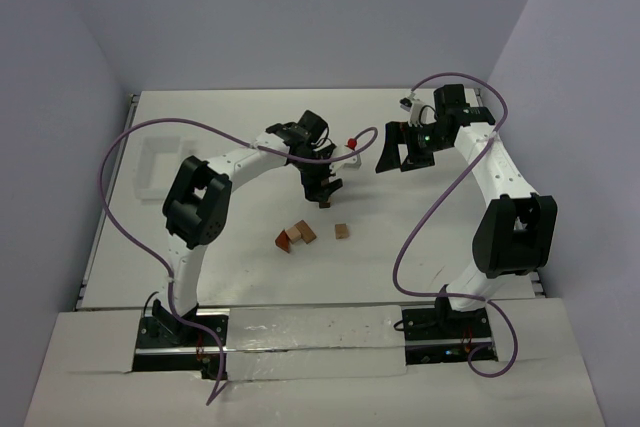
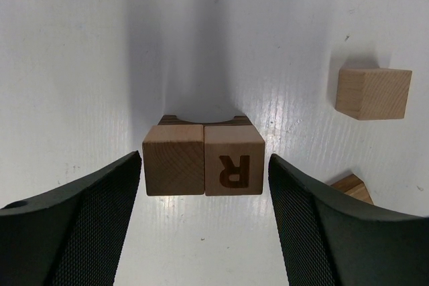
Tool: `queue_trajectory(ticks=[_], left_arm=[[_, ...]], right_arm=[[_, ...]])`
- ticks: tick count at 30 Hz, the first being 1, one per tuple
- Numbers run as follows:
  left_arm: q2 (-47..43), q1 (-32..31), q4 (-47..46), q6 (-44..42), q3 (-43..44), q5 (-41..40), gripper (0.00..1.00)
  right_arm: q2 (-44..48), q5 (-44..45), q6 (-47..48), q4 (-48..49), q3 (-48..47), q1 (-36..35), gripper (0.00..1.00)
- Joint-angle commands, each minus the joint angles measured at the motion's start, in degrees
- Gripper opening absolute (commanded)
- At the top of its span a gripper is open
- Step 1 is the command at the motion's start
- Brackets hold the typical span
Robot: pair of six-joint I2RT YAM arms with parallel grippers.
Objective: Build the wood block tower
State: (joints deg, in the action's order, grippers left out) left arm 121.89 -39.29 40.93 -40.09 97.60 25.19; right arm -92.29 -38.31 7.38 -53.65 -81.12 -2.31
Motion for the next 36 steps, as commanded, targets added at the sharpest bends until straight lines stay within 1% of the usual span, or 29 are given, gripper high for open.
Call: queue_trajectory(ticks=[1, 3, 4, 12, 22, 26, 28, 29, 31, 33, 34, 35, 36], left_arm=[[0.17, -0.23, -0.21, -1.13, 1.69, 0.53, 0.90], [-0.09, -0.18, 0.12, -1.40, 1.76, 0.74, 0.97], [-0.26, -0.23, 0.31, -1.58, 1.80, 0.88, 0.99], [-3.78, -0.18, 3.83, -3.29, 3.34, 1.61, 0.99], [-18.87, 0.05, 8.64, -3.30, 1.36, 1.64, 0.99], [-27.64, 2.76, 6.58, -0.28, -4.25, 2.87, 0.99], [-31.07, 6.60, 5.80, 3.88, -5.77, 6.36, 0.99], [-33.22, 8.06, 4.43, 6.38, -8.03, 7.76, 0.99], [-37.21, 13.33, 0.93, 10.59, -12.86, 10.69, 0.99], [-41.18, 16.04, -2.44, 14.63, -18.32, 11.26, 0.99], [-42.33, 16.81, -3.04, 15.38, -19.97, 11.46, 0.98], [-43.41, 17.36, -3.39, 15.70, -21.44, 11.32, 0.93], [-46.05, 17.68, -4.02, 16.18, -24.94, 11.04, 0.87]], right_arm=[[0.44, -1.15, 0.71, -0.84, -2.43, 0.28, 1.00], [0.45, -1.15, 0.78, -0.84, -2.31, 0.28, 1.00], [0.39, -1.15, 0.80, -0.84, -2.29, 0.28, 1.00], [0.27, -1.28, 0.80, -0.89, -2.24, 0.28, 1.00], [0.71, -1.01, 1.52, -0.27, -2.13, 0.11, 1.00], [2.96, 1.21, 2.36, 0.91, -0.72, -0.70, 1.00], [3.84, 1.29, 3.28, 1.00, 0.19, -1.06, 1.00], [4.60, 1.09, 3.63, 1.00, 0.47, -1.41, 1.00], [5.91, 0.93, 5.33, 0.89, 1.84, -2.08, 1.00], [7.30, 2.04, 6.94, 0.50, 2.74, -3.28, 1.00], [7.73, 2.62, 7.62, 0.19, 3.08, -3.75, 0.99], [8.15, 3.32, 8.43, 0.00, 3.78, -4.38, 0.99], [9.38, 4.76, 9.73, 0.02, 4.85, -6.09, 0.98]])
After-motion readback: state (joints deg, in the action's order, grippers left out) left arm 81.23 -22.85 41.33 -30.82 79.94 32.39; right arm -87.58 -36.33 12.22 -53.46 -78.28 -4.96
